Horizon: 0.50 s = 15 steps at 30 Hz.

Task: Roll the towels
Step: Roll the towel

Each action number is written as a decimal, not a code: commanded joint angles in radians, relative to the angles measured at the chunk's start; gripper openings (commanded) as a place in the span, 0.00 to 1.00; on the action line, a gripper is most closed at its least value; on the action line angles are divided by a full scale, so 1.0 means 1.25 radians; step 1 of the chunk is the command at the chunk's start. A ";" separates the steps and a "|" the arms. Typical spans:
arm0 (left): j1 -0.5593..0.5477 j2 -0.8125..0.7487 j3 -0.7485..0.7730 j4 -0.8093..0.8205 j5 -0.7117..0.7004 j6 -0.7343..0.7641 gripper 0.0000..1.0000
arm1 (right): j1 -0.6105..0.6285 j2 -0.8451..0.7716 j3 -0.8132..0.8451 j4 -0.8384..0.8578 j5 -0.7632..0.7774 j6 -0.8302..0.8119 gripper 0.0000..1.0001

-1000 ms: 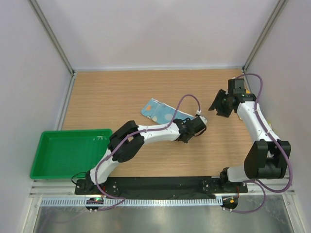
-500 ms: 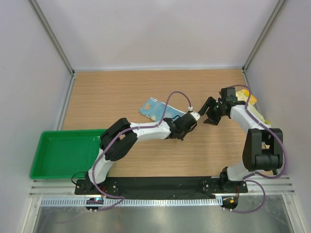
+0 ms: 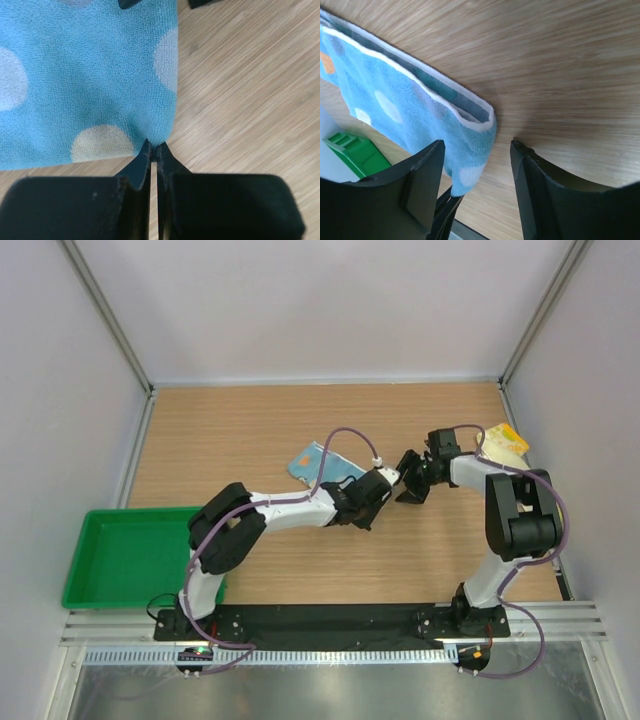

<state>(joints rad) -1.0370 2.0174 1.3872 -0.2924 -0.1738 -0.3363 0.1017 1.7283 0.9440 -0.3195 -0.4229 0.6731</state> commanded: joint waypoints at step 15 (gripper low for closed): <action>0.049 -0.117 -0.057 0.030 0.065 -0.070 0.00 | 0.007 0.042 0.098 -0.024 0.062 -0.017 0.10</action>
<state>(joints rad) -0.9775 1.9244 1.3304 -0.2760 -0.1093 -0.4084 0.1112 1.7958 1.0096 -0.3378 -0.3977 0.6762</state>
